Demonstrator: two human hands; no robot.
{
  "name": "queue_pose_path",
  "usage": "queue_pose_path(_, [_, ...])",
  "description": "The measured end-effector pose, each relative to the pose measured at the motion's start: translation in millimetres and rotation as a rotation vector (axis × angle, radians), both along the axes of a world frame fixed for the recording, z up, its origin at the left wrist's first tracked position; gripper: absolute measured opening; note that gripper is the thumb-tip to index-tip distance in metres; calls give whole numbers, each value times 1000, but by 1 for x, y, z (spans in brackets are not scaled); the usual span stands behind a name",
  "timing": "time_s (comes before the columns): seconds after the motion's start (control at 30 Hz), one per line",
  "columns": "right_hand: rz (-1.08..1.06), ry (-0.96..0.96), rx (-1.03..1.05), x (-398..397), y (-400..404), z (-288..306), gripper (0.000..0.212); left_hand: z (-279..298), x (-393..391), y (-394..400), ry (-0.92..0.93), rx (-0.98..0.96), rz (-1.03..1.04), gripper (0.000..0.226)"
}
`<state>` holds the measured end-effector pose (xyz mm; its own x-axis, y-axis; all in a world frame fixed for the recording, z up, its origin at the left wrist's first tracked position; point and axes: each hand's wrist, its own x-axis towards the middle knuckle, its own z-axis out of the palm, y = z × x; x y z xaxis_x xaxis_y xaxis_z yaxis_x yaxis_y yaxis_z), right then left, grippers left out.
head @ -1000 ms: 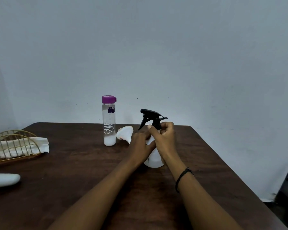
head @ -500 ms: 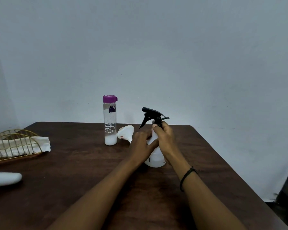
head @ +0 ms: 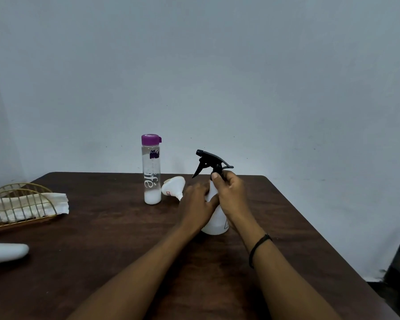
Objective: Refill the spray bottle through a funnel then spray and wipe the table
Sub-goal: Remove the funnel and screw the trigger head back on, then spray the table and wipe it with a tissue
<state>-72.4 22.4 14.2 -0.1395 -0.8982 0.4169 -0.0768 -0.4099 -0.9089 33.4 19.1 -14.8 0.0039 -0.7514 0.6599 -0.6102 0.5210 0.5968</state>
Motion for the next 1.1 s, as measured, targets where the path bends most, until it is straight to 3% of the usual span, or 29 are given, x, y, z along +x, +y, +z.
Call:
queue_pose_path(0.13, [-55,10,-41,7,0,-3,18,6,-2,6,7,23,43,38])
queue_pose_path(0.33, [190,-149,44,-1,-3,-4,23,12,5,8,187,207,-213,9])
queue_pose_path(0.6, [-33,-18,-22,13,-1,-5,19,8,2,8,199,150,-71,35])
queue_pose_path(0.7, [-57,25,-75,12,3,-5,19,8,2,10,236,156,-107,34])
queue_pose_path(0.83, [40,-13,-52,3,4,-1,12,15,7,13,246,213,-215,19])
queue_pose_path(0.97, [134,60,-24,-5,4,7,39,20,15,15,177,282,-318,24])
queue_pose_path(1.1, [250,56,69,-6,7,17,19,27,16,22,99,300,-403,11])
